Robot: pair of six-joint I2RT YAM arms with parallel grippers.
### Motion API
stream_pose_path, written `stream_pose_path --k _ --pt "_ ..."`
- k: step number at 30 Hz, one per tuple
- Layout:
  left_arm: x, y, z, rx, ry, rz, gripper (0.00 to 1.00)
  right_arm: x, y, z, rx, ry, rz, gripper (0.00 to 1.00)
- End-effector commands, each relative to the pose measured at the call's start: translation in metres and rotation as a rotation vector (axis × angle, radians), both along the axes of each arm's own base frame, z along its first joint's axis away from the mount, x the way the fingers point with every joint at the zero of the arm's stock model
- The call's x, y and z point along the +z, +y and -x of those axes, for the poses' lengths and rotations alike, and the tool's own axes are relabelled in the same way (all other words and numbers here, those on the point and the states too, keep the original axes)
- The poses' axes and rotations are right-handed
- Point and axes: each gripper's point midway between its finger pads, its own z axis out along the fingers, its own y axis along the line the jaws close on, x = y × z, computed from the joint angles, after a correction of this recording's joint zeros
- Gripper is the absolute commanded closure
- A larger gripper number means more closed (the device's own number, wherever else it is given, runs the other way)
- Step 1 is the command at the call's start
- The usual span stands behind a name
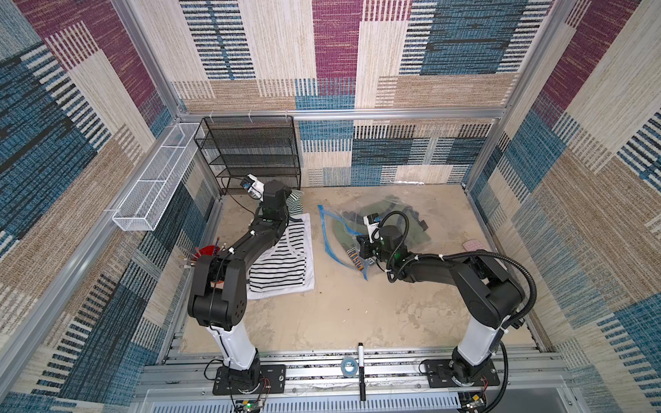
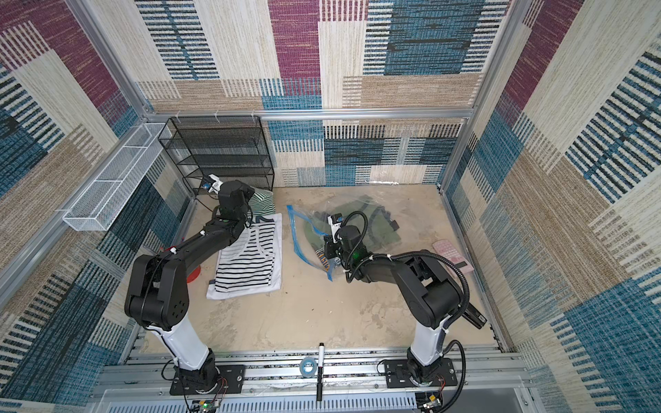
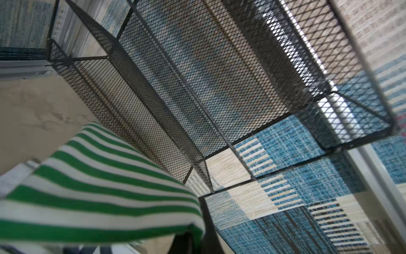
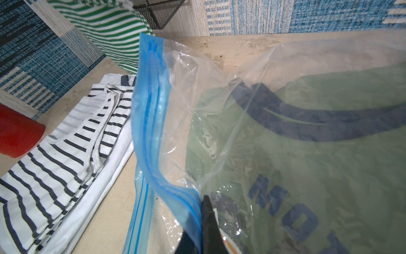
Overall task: Take the tank top out of the vacuum bag
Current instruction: Place the tank top on the tank top.
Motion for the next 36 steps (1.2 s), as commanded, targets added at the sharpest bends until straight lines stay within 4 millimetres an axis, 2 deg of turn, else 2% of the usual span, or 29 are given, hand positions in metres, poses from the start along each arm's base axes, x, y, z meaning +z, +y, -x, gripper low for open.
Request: stream_pose_path --k 1,8,21,27,32,36 --pt "0.009 0.004 0.016 0.009 -0.047 0.061 1.00 0.003 0.002 -0.003 0.002 -0.011 -0.001 1.00" --pt "-0.007 0.009 0.047 0.037 0.036 0.128 1.00 0.001 0.003 -0.003 0.007 -0.004 0.000 1.00" --pt "0.004 0.016 0.072 0.036 0.086 0.068 1.00 0.000 0.004 -0.003 0.012 0.001 0.002 1.00" --pt "0.013 0.010 0.080 0.036 0.126 -0.019 1.00 -0.002 0.004 -0.004 0.014 0.005 0.006 1.00" --pt "-0.004 0.004 0.098 0.068 0.179 -0.037 1.00 -0.002 0.004 -0.004 0.014 0.005 0.009 1.00" --pt "-0.030 0.006 0.118 0.119 0.252 0.019 1.00 -0.002 0.006 -0.003 0.021 0.009 0.006 1.00"
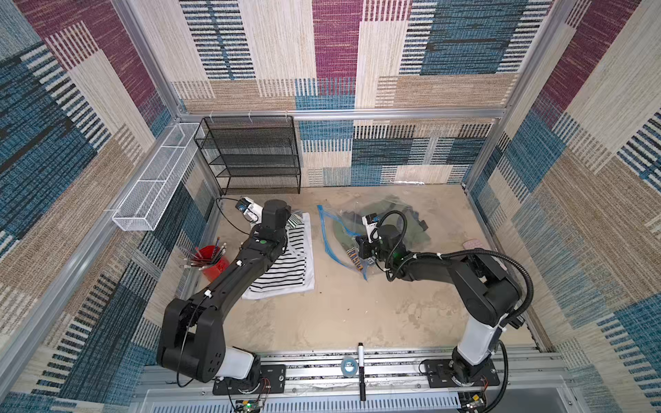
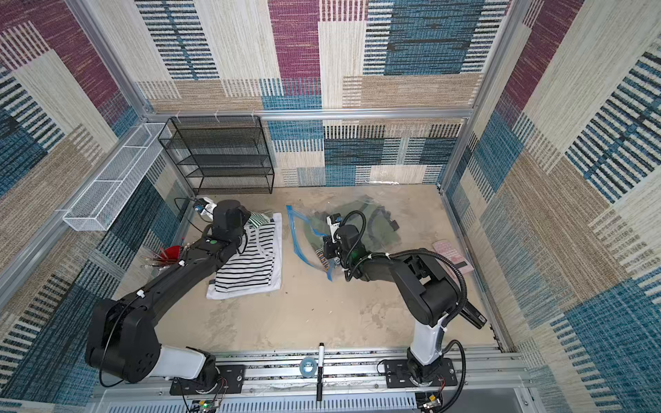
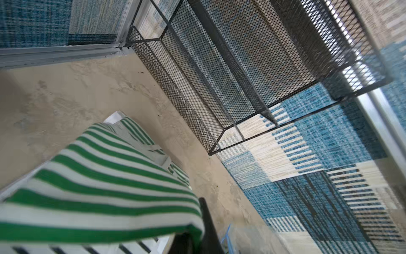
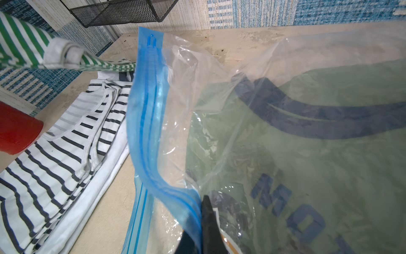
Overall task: Take the tank top out of the vacuum bag
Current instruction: Place the tank top on the tank top.
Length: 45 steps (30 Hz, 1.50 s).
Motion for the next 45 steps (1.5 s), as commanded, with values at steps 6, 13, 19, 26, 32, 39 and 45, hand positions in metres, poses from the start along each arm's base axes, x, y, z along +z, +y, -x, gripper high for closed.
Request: stream_pose_path --k 6,13,19,26,32,39,45 --pt "-0.050 0.015 0.037 0.129 0.146 0.100 1.00 0.005 0.003 -0.002 0.012 -0.012 -0.005 1.00" --pt "-0.087 0.013 0.057 0.141 0.223 0.187 1.00 0.004 0.004 -0.002 0.016 -0.009 -0.006 1.00" --pt "-0.105 0.016 0.073 0.157 0.274 0.198 1.00 0.003 0.006 -0.003 0.022 -0.004 -0.007 1.00" --pt "-0.126 0.017 0.089 0.171 0.343 0.224 1.00 0.002 0.006 -0.003 0.021 0.001 -0.004 1.00" --pt "-0.144 0.018 0.105 0.198 0.424 0.243 1.00 0.001 0.007 -0.003 0.025 0.003 -0.005 1.00" --pt "-0.152 0.022 0.117 0.231 0.479 0.241 1.00 0.000 0.006 -0.003 0.025 0.006 -0.004 1.00" --pt "-0.167 0.018 0.126 0.243 0.542 0.270 1.00 -0.001 0.007 -0.003 0.027 0.012 -0.001 1.00"
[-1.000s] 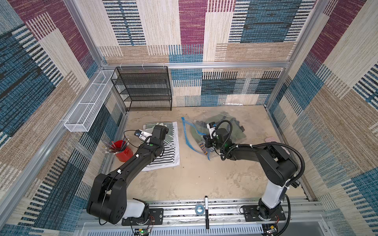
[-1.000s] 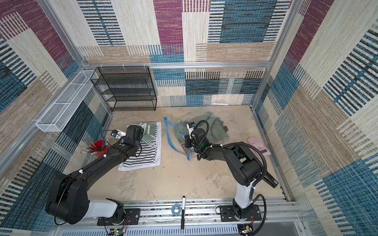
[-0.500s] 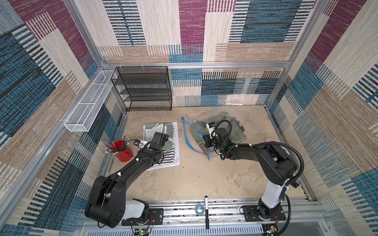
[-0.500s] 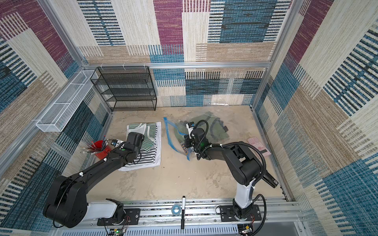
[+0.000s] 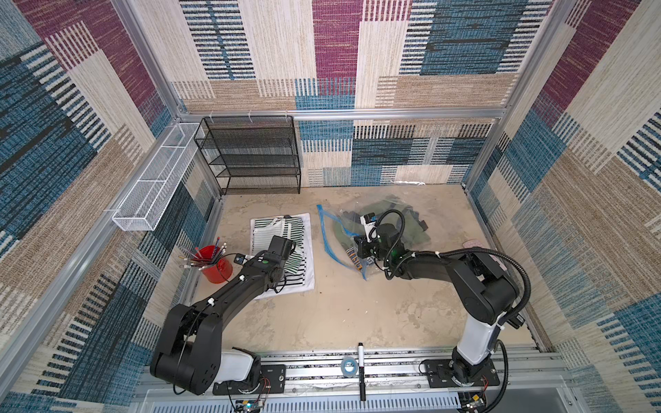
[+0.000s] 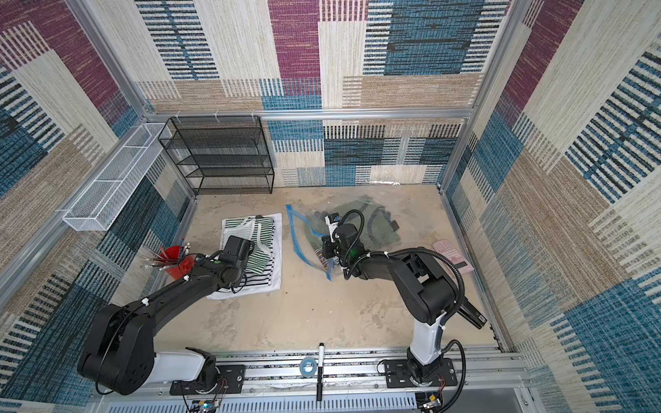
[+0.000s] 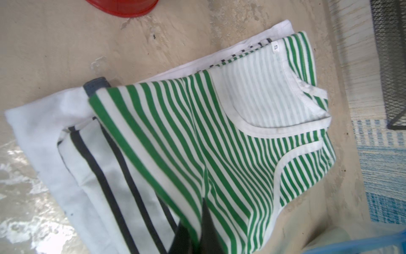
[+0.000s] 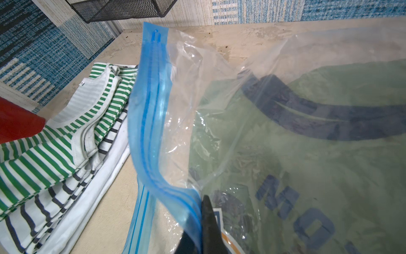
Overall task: Take the tank top out of the vacuum bag
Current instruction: Place the tank top on the tank top.
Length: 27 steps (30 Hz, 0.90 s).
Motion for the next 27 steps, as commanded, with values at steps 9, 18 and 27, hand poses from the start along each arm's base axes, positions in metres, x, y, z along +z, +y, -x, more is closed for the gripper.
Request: stream_pose_path --k 9,18,27 --pt "-0.019 -0.002 0.024 0.043 0.100 0.055 1.00 0.001 0.003 -0.001 0.010 0.000 -0.003 1.00" --pt "-0.023 0.000 0.033 0.047 0.124 0.054 1.00 0.001 0.004 -0.001 0.015 0.002 -0.004 1.00" --pt "-0.017 -0.007 0.041 -0.145 0.198 0.005 0.70 0.000 0.004 -0.001 0.016 0.006 -0.002 1.00"
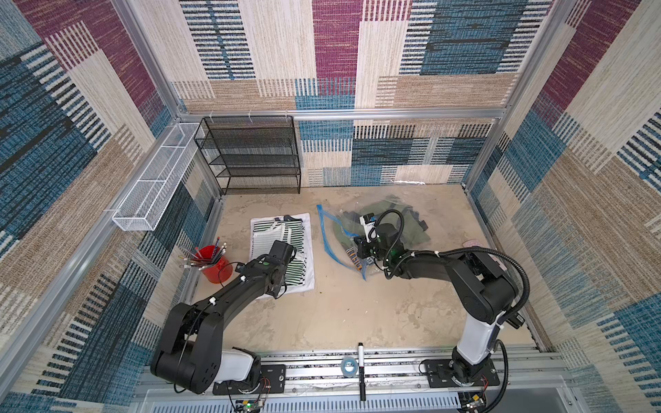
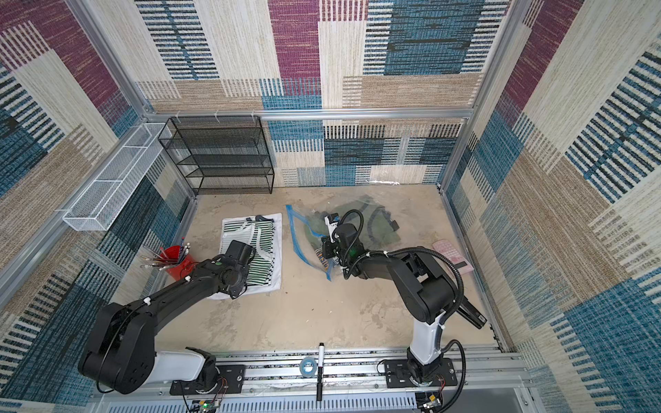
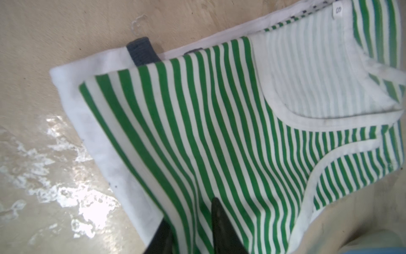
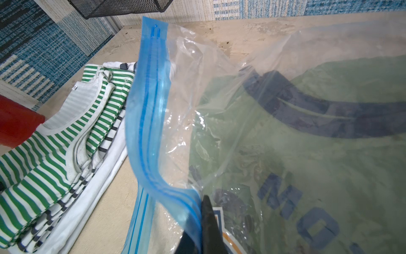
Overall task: Take the tank top out of the vacuum bag
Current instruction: Place the tank top on the tank top, then adjust the tank top.
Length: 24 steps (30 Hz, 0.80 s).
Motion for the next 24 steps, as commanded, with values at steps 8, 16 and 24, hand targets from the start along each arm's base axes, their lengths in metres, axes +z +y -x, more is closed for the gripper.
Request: stream_pose_path --k 8,16,24 --pt "0.014 -0.012 0.046 -0.459 0.119 -0.066 0.73 0.002 0.004 -0.002 0.012 -0.004 -0.008 1.00" --pt "0.049 -0.061 0.032 -0.973 0.131 -0.220 0.75 -0.001 0.005 -0.004 0.013 0.001 -0.002 1.00" --pt "0.032 -0.084 0.019 -1.194 0.295 -0.399 0.70 0.000 0.005 -0.003 0.015 0.001 -0.001 1.00"
